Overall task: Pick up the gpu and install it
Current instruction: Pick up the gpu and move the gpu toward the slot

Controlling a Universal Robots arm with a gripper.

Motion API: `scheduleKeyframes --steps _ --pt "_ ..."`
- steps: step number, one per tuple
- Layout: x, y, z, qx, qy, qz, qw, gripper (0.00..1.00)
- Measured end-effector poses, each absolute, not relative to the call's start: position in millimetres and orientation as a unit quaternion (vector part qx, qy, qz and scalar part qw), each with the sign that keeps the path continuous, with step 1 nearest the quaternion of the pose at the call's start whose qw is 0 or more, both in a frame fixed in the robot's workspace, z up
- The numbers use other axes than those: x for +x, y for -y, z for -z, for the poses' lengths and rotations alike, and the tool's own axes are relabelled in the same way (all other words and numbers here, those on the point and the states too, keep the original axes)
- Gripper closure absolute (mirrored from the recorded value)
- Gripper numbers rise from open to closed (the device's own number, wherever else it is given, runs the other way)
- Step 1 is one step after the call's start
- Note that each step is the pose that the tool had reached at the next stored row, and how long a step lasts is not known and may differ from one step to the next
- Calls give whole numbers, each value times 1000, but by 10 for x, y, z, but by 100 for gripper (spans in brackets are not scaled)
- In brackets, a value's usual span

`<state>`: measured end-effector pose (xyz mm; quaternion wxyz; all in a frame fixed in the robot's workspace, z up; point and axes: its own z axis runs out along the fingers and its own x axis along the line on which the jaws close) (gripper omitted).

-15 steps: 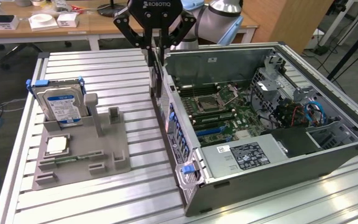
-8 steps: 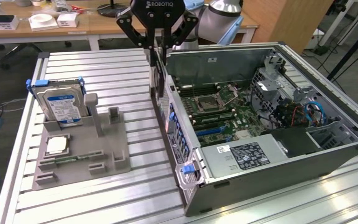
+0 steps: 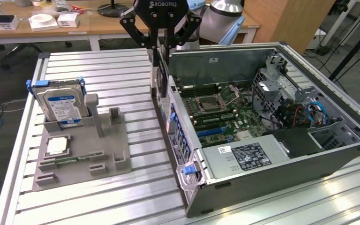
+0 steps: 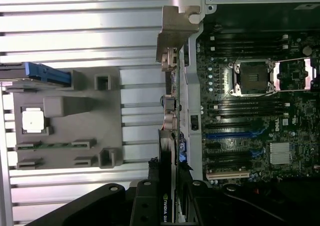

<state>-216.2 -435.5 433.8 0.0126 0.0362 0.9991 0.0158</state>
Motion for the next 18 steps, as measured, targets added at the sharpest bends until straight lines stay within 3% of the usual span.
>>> scheduleKeyframes --steps 18 --pt "-2057 4355 -4338 36 -999 -16 13 74"
